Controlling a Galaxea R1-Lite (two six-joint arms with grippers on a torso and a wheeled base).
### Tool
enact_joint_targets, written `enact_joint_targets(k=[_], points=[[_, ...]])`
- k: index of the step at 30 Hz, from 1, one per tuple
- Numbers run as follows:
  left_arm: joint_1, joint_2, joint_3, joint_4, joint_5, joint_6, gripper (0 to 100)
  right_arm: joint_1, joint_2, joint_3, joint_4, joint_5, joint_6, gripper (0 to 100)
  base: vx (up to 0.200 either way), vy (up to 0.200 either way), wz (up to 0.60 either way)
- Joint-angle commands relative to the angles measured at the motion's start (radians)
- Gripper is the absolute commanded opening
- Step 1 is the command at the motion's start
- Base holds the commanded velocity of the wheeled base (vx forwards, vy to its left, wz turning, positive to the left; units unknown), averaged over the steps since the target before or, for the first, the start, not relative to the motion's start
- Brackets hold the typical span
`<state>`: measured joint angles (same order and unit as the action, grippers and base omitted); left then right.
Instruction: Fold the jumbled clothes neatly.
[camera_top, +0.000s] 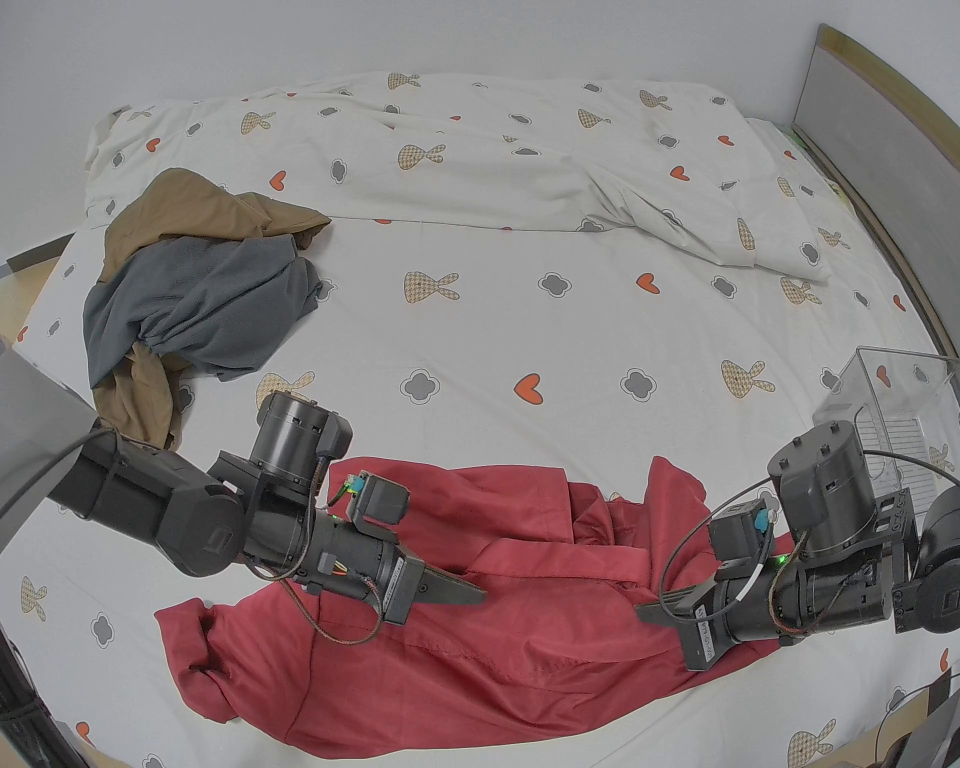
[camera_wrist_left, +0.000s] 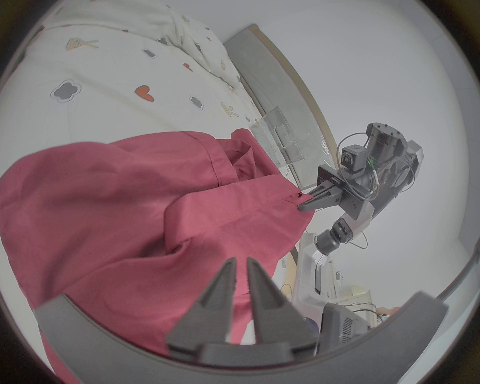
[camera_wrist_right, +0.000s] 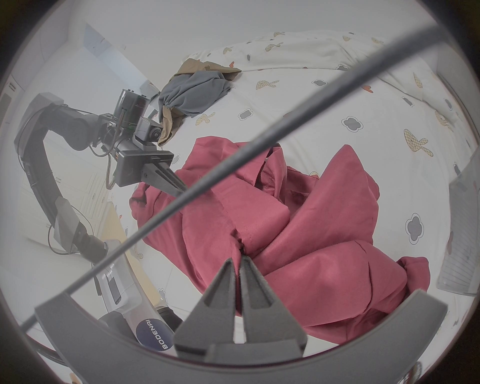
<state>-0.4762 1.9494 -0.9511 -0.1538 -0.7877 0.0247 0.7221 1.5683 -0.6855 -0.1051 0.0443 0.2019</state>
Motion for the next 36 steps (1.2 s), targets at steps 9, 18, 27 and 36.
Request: enact_joint_targets(k=[9,18,27,36], points=[[-0.004,0.109,-0.074,-0.001,-0.001,0.023,100,-0.003,-0.014,0.001,-0.001,0.000,-0.001,0,0.000,0.000,0.00],[-0.012,0.140,-0.130,0.005,-0.001,0.080,100,-0.007,-0.016,0.004,-0.001,0.000,-0.001,0,0.000,0.000,0.00],[-0.047,0.126,-0.127,0.005,-0.001,0.086,100,-0.007,-0.013,0.003,-0.001,0.000,0.001,0,0.000,0.000,0.00],[-0.104,0.049,-0.063,-0.006,0.183,0.221,100,-0.009,-0.013,0.003,-0.001,0.000,0.001,0,0.000,0.000,0.00]])
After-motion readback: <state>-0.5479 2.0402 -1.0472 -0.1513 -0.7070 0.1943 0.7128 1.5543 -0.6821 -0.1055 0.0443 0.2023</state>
